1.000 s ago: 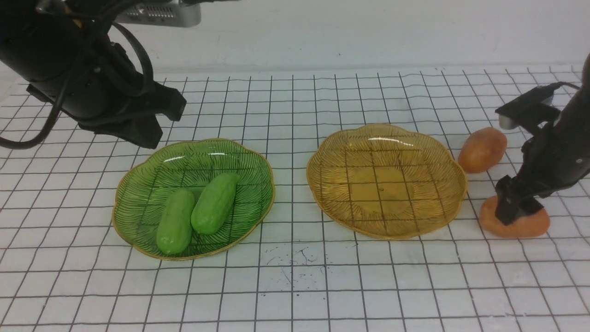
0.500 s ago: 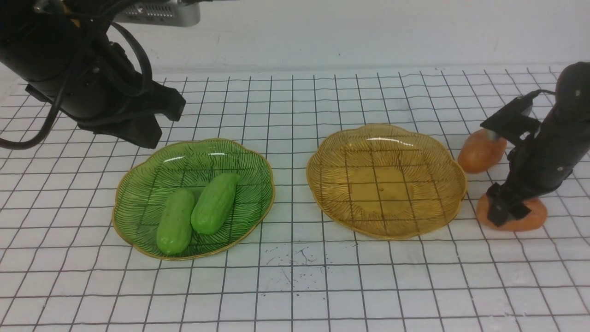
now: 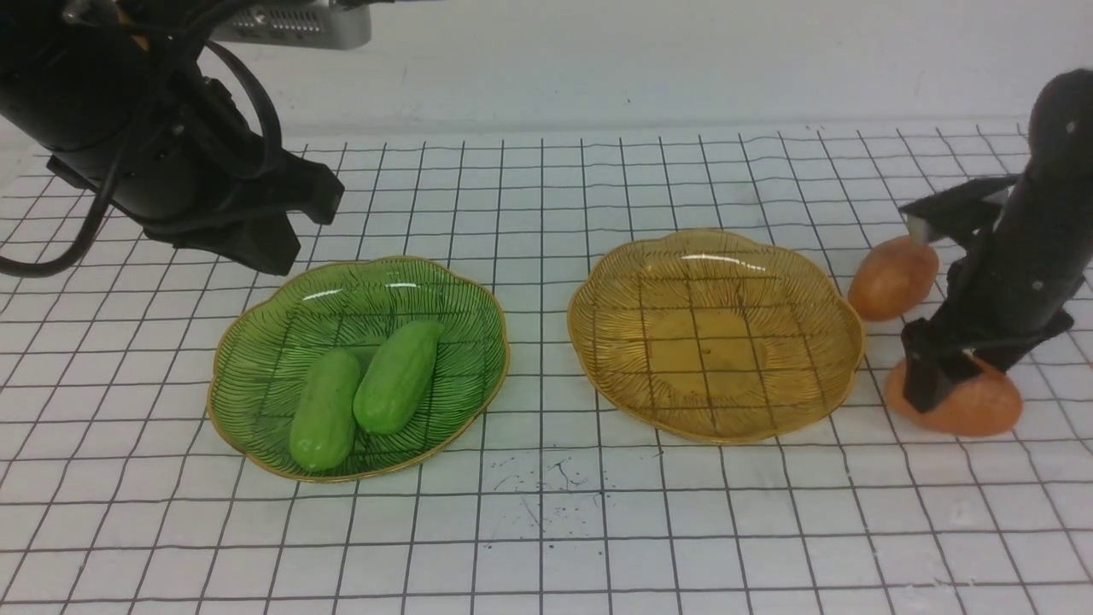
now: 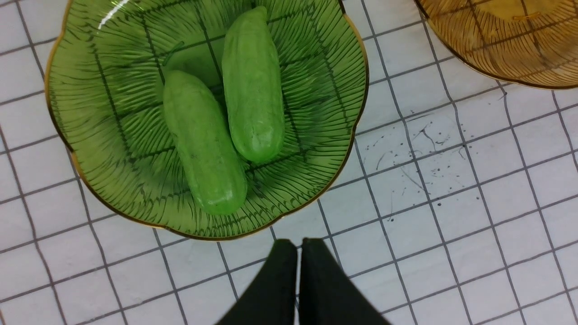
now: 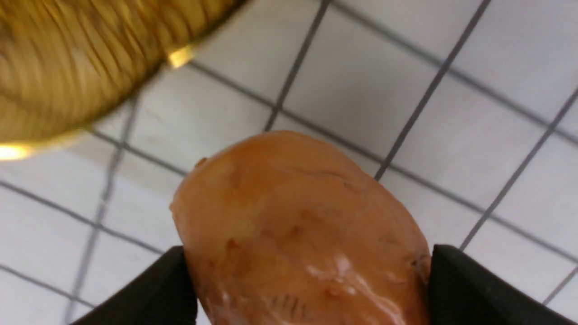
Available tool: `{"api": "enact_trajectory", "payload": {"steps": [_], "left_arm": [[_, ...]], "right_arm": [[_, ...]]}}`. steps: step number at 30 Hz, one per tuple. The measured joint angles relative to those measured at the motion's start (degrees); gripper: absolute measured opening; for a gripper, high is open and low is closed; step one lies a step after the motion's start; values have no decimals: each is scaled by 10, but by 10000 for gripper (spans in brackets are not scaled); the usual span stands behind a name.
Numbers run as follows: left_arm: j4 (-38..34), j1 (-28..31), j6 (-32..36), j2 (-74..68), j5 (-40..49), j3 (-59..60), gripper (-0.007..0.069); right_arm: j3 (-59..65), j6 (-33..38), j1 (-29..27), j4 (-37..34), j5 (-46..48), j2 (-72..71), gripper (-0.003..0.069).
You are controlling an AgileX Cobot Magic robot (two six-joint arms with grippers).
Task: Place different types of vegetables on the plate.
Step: 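Put the potato onto the plate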
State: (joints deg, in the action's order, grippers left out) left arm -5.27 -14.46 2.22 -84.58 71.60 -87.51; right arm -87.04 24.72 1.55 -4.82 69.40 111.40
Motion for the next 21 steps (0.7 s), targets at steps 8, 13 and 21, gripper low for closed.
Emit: {"api": "enact_trajectory", "payload": {"steps": [8,13,21], "left_arm": [[0,0,0,0,0,0,-8],[0,0,0,0,0,0,-8],[0,0,0,0,0,0,-8]], "right_arm": [[-36,-35,13,-161,8,-64,601],[-38,-35,62,-246,-53,-45,601],[-39,-76,108,-257,-101,27,601]]}}
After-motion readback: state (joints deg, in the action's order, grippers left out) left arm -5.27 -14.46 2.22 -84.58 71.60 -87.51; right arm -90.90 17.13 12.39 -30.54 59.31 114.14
